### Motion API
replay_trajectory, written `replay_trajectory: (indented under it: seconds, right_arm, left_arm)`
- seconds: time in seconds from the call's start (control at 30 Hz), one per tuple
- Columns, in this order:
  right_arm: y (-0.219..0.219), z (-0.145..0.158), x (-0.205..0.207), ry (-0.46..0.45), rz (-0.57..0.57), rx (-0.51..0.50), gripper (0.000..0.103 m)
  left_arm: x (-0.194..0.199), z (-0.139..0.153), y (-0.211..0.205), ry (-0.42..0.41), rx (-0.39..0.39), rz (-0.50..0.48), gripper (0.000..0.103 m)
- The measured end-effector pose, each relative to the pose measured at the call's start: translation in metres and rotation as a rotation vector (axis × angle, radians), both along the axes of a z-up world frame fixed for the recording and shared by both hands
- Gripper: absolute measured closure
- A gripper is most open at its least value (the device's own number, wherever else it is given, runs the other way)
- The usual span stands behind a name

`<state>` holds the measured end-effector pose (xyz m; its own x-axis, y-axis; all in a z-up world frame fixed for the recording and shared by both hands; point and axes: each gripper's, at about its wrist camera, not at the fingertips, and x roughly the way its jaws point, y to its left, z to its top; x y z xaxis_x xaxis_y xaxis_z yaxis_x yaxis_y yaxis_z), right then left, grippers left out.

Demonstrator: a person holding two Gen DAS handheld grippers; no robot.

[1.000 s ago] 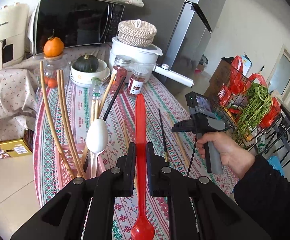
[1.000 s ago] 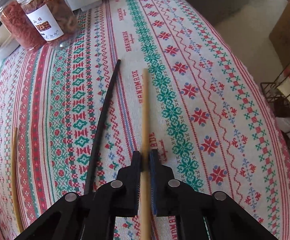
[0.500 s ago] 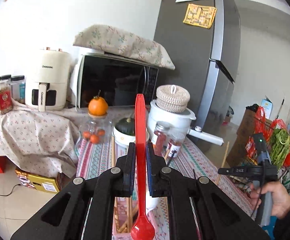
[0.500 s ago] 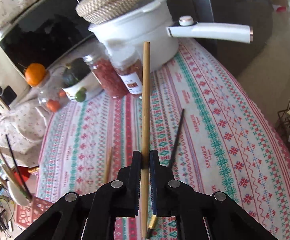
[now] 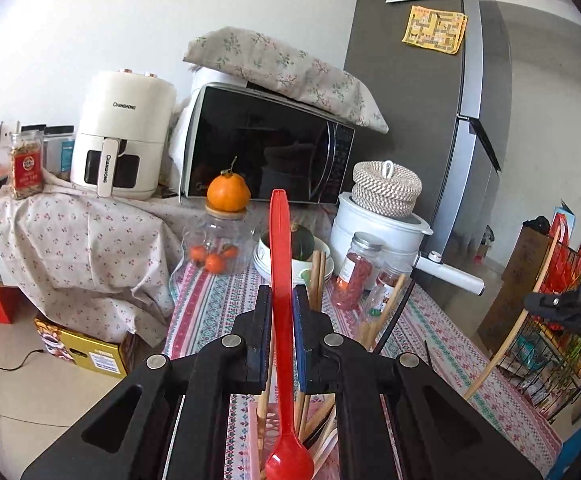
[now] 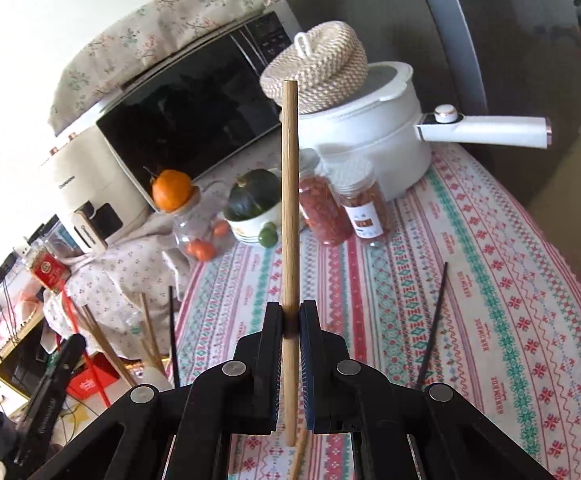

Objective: Organize utensils
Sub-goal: 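Lift the red spoon toward the basket with the left tool while the right tool lifts the chopstick, then lower the red spoon into the pink basket and open the left tool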

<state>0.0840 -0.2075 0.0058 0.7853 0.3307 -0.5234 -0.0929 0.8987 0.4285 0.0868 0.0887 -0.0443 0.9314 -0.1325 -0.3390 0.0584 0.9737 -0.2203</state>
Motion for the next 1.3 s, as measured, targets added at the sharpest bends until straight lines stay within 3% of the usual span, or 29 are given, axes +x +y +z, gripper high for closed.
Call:
replay_trajectory:
  seconds: [0.27, 0.37, 0.63, 0.8, 0.87, 0.97, 1.07, 1.3]
  right_arm:
    - [0.039, 0.02, -0.012, -0.077, 0.113, 0.002, 0.097]
    - [0.051, 0.022, -0.013, -0.09, 0.14, 0.001, 0.097]
    - [0.054, 0.018, -0.012, -0.077, 0.154, -0.011, 0.097]
    - [0.048, 0.016, -0.012, -0.064, 0.149, 0.001, 0.097]
    - [0.047, 0.016, -0.012, -0.063, 0.146, 0.001, 0.097]
    - [0.045, 0.016, -0.012, -0.062, 0.145, 0.004, 0.097]
    - [0.043, 0.015, -0.011, -0.059, 0.14, 0.004, 0.097]
    - [0.041, 0.011, -0.008, -0.041, 0.133, 0.006, 0.097]
  left_arm:
    - [-0.002, -0.011, 0.006, 0.102, -0.034, -0.055, 0.093]
    - [0.0, -0.007, 0.007, 0.118, -0.03, -0.068, 0.102]
    - [0.007, -0.002, 0.024, 0.272, -0.185, -0.152, 0.102]
    - [0.015, 0.0, 0.041, 0.368, -0.242, -0.139, 0.094]
    - [0.023, -0.008, 0.054, 0.402, -0.284, -0.103, 0.077]
    - [0.039, -0.025, 0.067, 0.476, -0.363, -0.085, 0.063]
    - [0.053, -0.042, 0.074, 0.539, -0.411, -0.078, 0.06]
    - [0.075, -0.063, 0.08, 0.561, -0.533, -0.096, 0.063]
